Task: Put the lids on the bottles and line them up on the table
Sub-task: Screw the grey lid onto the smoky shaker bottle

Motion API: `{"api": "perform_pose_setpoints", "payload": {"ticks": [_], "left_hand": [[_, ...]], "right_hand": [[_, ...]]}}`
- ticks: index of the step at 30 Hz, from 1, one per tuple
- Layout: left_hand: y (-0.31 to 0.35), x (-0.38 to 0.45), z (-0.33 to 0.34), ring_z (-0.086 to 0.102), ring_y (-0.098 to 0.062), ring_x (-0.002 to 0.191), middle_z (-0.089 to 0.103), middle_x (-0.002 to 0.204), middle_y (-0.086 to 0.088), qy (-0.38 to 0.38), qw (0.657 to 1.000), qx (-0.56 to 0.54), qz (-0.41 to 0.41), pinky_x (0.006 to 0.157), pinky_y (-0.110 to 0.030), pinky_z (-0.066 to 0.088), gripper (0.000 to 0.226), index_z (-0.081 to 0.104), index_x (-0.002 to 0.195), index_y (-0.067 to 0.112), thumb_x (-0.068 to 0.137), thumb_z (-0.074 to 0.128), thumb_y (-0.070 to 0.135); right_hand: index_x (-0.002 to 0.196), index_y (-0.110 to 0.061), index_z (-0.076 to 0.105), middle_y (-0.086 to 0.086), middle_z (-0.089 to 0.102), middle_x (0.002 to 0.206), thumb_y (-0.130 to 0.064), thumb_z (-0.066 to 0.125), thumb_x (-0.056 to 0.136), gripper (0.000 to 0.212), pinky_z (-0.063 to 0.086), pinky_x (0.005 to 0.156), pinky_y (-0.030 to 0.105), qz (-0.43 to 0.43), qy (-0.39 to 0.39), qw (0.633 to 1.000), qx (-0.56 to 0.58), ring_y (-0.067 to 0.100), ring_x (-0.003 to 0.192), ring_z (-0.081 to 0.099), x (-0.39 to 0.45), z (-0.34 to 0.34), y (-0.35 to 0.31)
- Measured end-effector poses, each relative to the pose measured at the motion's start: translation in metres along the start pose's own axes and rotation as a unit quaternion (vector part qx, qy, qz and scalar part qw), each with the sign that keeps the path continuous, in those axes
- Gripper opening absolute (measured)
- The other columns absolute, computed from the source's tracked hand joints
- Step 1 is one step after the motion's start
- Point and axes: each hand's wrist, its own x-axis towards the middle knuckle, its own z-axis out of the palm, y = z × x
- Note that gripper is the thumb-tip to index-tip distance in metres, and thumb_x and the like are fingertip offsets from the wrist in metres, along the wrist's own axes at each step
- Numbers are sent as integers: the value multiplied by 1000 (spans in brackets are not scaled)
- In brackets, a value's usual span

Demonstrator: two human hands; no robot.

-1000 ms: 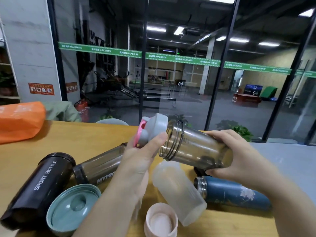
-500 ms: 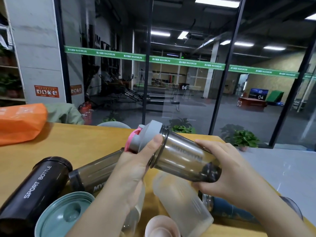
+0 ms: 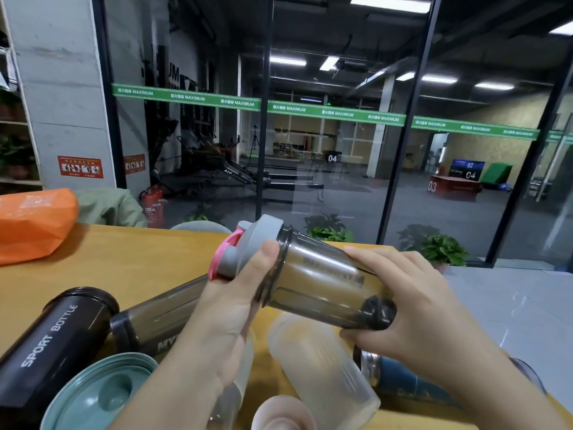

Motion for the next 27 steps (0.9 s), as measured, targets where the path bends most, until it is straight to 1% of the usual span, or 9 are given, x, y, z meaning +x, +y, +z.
{"api": "perform_pose_setpoints", "payload": {"ticks": [3, 5, 8, 10, 15, 17, 20, 23, 27], "left_hand": [[-2, -1, 1, 72, -11, 80, 75, 101, -6, 9, 1000, -9, 6, 68, -19, 58, 71, 62, 122, 14, 54, 73, 30], [-4, -2, 2, 72, -11, 81, 75, 99, -6, 21, 1000, -6, 11, 71, -23, 58, 69, 63, 119, 14, 53, 72, 32], [-9, -1, 2, 72, -11, 85, 76, 97, -2, 38, 999, -7, 14, 78, -29, 52, 75, 63, 119, 18, 48, 74, 37], [-12, -1, 2, 72, -10, 87, 76, 98, -1, 37, 999, -10, 8, 80, -30, 51, 78, 63, 120, 20, 46, 74, 40], [-14, 0, 1, 70, -15, 96, 74, 105, -4, 4, 1000, -14, 4, 85, -31, 53, 71, 60, 124, 19, 55, 73, 32], [-12, 2, -2, 71, -16, 95, 74, 106, -6, -10, 1000, -16, 5, 79, -28, 58, 74, 59, 125, 17, 54, 77, 30], [-7, 3, -6, 71, -18, 94, 73, 109, -10, -56, 998, -23, 2, 69, -23, 57, 84, 60, 125, 14, 49, 91, 30], [-6, 5, -10, 71, -20, 92, 72, 107, -13, -87, 996, -20, 9, 69, -23, 56, 96, 64, 120, 10, 33, 95, 37], [-5, 8, -14, 71, -20, 92, 72, 107, -14, -118, 993, -22, 4, 69, -23, 56, 90, 68, 113, 9, 32, 96, 34]], "right_hand": [[134, -43, 36, -24, 49, 124, -65, 56, 54, 86, 48, 83, 43, -10, 28, 999, -10, 8, 105, 41, 0, 2, -2], [133, -39, 39, -22, 50, 123, -63, 56, 54, 84, 49, 80, 43, -19, 47, 999, -19, 11, 104, 43, 0, 1, -3], [131, -35, 44, -17, 53, 122, -61, 57, 54, 82, 48, 76, 42, -30, 67, 997, -36, 14, 101, 44, 1, 2, -4], [131, -35, 43, -15, 55, 123, -61, 56, 55, 82, 49, 76, 43, -29, 64, 997, -39, 15, 101, 45, 1, 3, -4], [134, -39, 39, -18, 54, 125, -65, 55, 55, 84, 49, 80, 44, -11, 29, 999, -26, 13, 101, 43, 0, 3, 0], [134, -44, 37, -23, 50, 126, -66, 57, 53, 86, 48, 84, 42, 1, 12, 1000, -4, 10, 102, 41, -1, 1, 2], [136, -49, 35, -35, 43, 125, -69, 60, 52, 90, 43, 92, 33, 15, -23, 999, 40, 3, 108, 40, -2, -4, 2], [135, -51, 35, -40, 39, 122, -70, 63, 51, 91, 40, 94, 23, 18, -43, 996, 82, -1, 113, 41, -2, -5, 1], [134, -53, 36, -40, 42, 120, -67, 67, 52, 89, 41, 94, 22, 20, -49, 992, 112, -4, 116, 41, -2, -7, -1]]}}
